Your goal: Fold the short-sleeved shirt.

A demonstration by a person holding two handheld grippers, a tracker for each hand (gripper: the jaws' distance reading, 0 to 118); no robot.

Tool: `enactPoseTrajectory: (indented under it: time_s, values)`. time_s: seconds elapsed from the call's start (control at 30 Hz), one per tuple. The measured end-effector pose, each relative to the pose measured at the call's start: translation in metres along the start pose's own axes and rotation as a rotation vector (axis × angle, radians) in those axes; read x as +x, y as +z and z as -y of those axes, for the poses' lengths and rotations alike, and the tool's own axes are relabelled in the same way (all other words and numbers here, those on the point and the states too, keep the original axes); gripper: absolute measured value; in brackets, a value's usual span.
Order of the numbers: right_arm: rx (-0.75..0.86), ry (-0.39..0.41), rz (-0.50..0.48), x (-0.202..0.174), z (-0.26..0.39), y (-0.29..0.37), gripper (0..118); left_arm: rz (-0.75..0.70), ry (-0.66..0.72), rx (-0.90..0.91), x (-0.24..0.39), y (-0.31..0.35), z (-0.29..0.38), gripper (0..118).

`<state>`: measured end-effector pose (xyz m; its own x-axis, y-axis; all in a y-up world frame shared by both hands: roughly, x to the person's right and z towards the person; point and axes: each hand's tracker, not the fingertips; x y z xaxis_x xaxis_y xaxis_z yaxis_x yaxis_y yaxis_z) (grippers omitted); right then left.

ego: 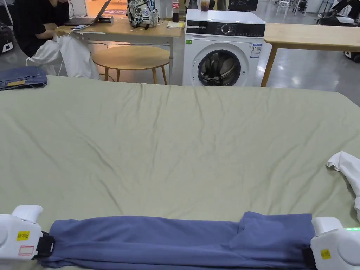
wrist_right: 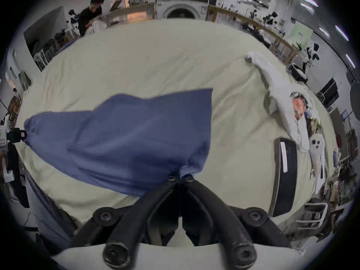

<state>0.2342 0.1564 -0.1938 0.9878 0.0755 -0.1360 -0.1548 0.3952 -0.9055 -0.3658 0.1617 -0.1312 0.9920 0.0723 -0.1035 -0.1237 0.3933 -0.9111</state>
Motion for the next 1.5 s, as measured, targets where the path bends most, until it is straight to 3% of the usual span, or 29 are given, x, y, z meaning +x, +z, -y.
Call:
enactPoseTrajectory:
  time_s: [0.27,0.37,0.4,0.43,0.47,0.53,0.73,0.9,1.0,1.07,1.1,1.13,1.17,1.23,1.4,1.5]
  values:
    - [-0.041,0.021,0.039,-0.006,0.001,-0.020,0,-0.036,-0.017,-0.041,0.006,-0.015,-0.004,0]
    - [-0.038,0.024,0.058,-0.009,0.001,-0.013,15,-0.024,0.015,-0.035,0.003,-0.011,-0.006,0]
    - [-0.032,0.031,0.088,-0.011,-0.001,-0.008,29,-0.023,0.025,-0.028,0.004,-0.007,-0.005,5]
    - [-0.021,0.035,0.127,-0.011,-0.003,-0.002,51,-0.021,0.033,-0.016,0.005,-0.003,-0.006,16]
    - [-0.002,0.035,0.158,-0.010,-0.005,0.005,61,-0.027,0.039,0.007,0.007,0.002,-0.007,29]
    - [0.070,-0.005,0.137,-0.006,-0.009,0.022,62,-0.059,0.041,0.069,0.011,0.013,-0.011,48]
    - [0.279,-0.045,0.123,-0.021,-0.027,0.070,62,-0.008,0.049,0.292,0.028,0.048,-0.032,49]
    - [0.543,-0.094,0.048,-0.046,-0.036,0.082,59,-0.018,0.012,0.523,0.054,0.066,-0.040,49]
    - [0.662,-0.095,0.062,-0.068,-0.038,0.086,18,-0.047,-0.021,0.712,0.073,0.078,-0.032,49]
    - [0.716,-0.106,0.028,-0.079,-0.039,0.090,13,-0.082,-0.042,0.783,0.085,0.083,-0.029,43]
    - [0.747,-0.116,-0.001,-0.085,-0.040,0.090,8,-0.097,-0.060,0.828,0.090,0.086,-0.026,35]
    - [0.772,-0.119,-0.005,-0.090,-0.041,0.091,4,-0.122,-0.076,0.867,0.096,0.088,-0.023,21]
    - [0.803,-0.121,-0.004,-0.095,-0.041,0.093,4,-0.150,-0.095,0.897,0.096,0.087,-0.025,10]
    - [0.871,-0.127,-0.028,-0.103,-0.041,0.097,0,-0.189,-0.112,0.978,0.102,0.091,-0.019,0]
    - [0.985,-0.157,-0.064,-0.116,-0.041,0.103,0,-0.186,-0.098,1.035,0.102,0.099,-0.011,0]
    - [1.040,-0.135,-0.043,-0.124,-0.041,0.106,0,-0.183,-0.090,1.002,0.092,0.100,-0.007,0]
